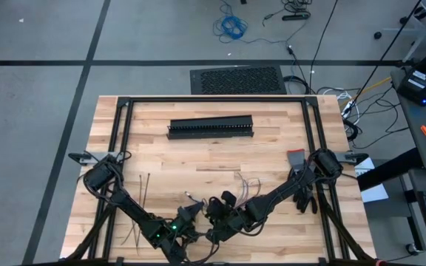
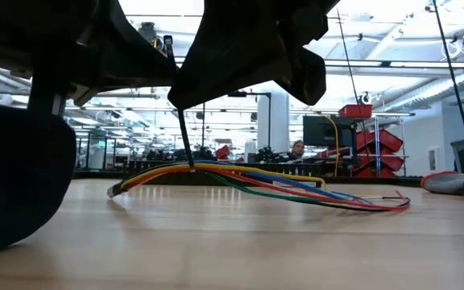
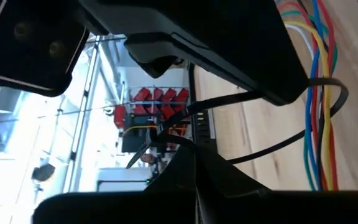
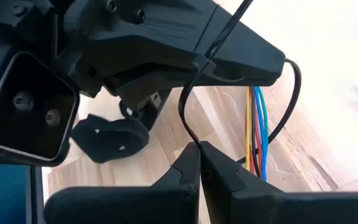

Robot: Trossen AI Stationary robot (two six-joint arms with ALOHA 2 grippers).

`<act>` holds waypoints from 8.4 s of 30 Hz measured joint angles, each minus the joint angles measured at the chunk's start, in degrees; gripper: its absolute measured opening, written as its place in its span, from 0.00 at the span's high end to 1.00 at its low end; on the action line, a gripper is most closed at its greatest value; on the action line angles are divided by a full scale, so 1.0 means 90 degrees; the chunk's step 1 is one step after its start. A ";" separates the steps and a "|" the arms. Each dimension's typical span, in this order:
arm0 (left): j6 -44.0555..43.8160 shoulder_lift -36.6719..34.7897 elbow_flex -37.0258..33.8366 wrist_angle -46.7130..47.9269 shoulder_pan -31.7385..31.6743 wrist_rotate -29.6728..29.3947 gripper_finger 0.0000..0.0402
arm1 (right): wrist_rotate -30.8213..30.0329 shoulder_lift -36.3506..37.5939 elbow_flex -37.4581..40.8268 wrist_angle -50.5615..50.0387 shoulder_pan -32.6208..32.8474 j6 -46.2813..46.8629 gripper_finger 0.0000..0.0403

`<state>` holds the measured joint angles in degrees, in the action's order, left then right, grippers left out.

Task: Ziptie cables
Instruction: Wrap the zip tie around the cable wires

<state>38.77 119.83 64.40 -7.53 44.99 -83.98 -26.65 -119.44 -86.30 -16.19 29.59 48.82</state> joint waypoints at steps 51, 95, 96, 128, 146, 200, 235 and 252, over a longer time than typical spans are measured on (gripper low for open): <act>0.0507 0.0007 -0.0073 0.0043 0.0044 0.0111 1.00 | -0.0048 0.0034 0.0002 -0.0137 -0.0156 -0.0691 0.74; -0.2224 0.0007 -0.0294 0.0121 -0.0090 0.0759 1.00 | -0.1869 -0.0458 0.1622 0.1938 0.1346 -0.0388 0.67; -0.2339 0.0004 -0.0294 0.0124 -0.0129 0.0849 1.00 | -0.1849 -0.0482 0.1622 0.1915 0.1338 -0.0482 0.67; -0.3178 -0.0002 -0.0282 0.0208 -0.0564 0.1425 1.00 | -0.1201 -0.1013 0.1608 0.3250 0.1013 -0.4595 0.67; -0.3282 0.0002 -0.0287 0.0221 -0.0624 0.1505 1.00 | -0.0930 -0.1039 0.1620 0.3956 0.0809 -0.5382 0.70; -0.1304 0.0017 0.0160 0.0149 0.0029 -0.0272 1.00 | -0.1040 -0.0568 0.1622 0.3767 0.0340 -0.2029 1.00; -0.1457 0.0010 0.0022 0.0281 -0.0002 -0.0342 1.00 | -0.1541 -0.0563 0.1622 0.3857 0.0306 -0.2217 1.00; -0.1441 0.0005 0.0022 0.0257 -0.0138 -0.0319 1.00 | -0.1506 -0.0561 0.1622 0.3933 0.0308 -0.2326 1.00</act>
<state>25.80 119.87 64.60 -5.21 43.75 -86.85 -40.21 -124.49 -71.70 19.21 32.36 27.88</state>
